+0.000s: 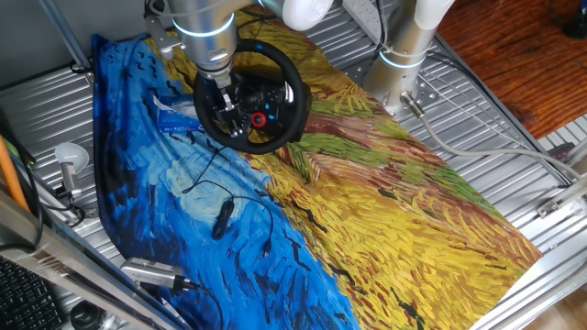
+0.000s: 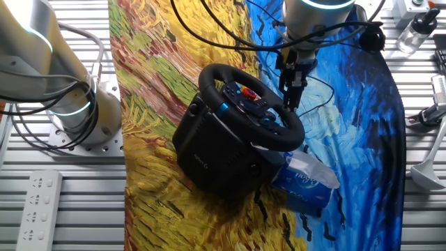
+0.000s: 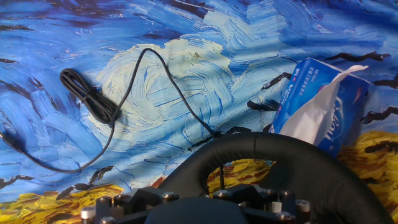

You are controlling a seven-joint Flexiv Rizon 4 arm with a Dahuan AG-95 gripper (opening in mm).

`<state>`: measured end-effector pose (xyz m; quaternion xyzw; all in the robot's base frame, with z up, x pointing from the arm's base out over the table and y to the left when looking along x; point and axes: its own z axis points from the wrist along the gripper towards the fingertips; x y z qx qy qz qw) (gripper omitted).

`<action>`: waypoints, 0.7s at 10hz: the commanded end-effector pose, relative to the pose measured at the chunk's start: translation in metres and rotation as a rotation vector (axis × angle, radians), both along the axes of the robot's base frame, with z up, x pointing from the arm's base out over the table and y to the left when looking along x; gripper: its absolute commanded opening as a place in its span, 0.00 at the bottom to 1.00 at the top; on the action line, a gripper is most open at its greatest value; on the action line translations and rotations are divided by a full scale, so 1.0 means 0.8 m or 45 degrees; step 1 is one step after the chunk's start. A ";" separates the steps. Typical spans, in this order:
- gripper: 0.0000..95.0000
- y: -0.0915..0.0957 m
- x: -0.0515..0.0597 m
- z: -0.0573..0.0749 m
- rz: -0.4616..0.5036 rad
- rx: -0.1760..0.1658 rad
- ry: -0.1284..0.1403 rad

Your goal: Rotate the steering wheel 90 degrees clockwise

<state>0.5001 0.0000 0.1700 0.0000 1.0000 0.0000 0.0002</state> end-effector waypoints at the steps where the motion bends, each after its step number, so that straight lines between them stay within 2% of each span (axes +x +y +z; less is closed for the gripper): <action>1: 0.00 0.000 0.000 0.000 0.549 0.113 -0.055; 7: 0.00 0.000 0.000 0.000 0.552 0.106 -0.053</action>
